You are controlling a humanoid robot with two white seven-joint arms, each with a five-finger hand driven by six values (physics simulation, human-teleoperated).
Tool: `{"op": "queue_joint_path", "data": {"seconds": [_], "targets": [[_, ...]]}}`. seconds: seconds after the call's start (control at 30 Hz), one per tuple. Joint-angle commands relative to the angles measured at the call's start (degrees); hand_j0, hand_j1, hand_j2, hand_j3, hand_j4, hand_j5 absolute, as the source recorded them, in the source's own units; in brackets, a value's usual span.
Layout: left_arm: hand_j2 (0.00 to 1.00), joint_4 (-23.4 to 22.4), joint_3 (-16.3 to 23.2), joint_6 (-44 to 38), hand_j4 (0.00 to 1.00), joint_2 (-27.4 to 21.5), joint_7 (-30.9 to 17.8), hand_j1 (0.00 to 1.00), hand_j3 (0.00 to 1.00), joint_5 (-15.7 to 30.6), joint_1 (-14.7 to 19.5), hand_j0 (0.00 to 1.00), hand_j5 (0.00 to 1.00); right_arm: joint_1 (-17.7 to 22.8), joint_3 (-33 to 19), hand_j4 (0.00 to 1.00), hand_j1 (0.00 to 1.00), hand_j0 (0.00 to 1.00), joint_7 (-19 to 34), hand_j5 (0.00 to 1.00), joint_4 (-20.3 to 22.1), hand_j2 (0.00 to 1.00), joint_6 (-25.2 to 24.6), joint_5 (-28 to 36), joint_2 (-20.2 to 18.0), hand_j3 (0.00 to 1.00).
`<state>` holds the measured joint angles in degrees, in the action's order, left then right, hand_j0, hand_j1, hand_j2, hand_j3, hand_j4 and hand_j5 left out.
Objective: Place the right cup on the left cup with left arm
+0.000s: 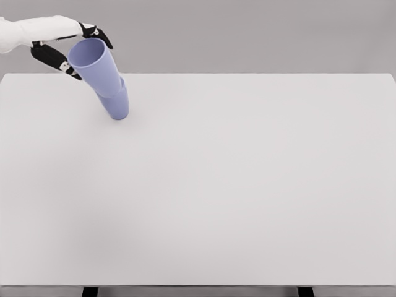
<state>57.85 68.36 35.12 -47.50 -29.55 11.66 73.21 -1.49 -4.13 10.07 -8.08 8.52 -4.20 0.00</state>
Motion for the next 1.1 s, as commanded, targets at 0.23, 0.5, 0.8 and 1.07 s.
{"op": "queue_joint_path", "data": {"seconds": [0.23, 0.5, 0.8, 1.07], "targets": [[0.61, -6.9, -0.1, -0.1, 0.61, 3.3, -0.3, 0.61, 0.61, 0.1, 0.7, 0.61, 0.61, 0.0, 0.0, 1.00, 1.00, 1.00, 0.0, 1.00, 0.0, 1.00, 0.0, 0.0, 0.0, 1.00], [0.61, -12.6, -0.1, -0.1, 0.61, 6.5, -0.3, 0.61, 0.61, -0.4, 0.7, 0.61, 0.61, 0.1, 0.0, 1.00, 1.00, 1.00, -0.1, 1.00, 0.0, 1.00, 0.0, 0.0, 0.0, 1.00], [0.61, -16.5, -0.2, -0.1, 0.61, 8.5, -0.3, 0.61, 0.61, -0.5, 0.8, 0.61, 0.61, 0.0, 0.0, 1.00, 1.00, 1.00, 0.0, 1.00, 0.0, 1.00, 0.0, 0.0, 0.0, 1.00], [0.61, -17.9, -0.2, -0.1, 0.61, 9.4, -0.4, 0.61, 0.61, -0.5, 0.7, 0.61, 0.61, 0.0, 0.0, 1.00, 1.00, 1.00, -0.1, 1.00, 0.0, 1.00, 0.0, 0.0, 0.0, 1.00]]}}
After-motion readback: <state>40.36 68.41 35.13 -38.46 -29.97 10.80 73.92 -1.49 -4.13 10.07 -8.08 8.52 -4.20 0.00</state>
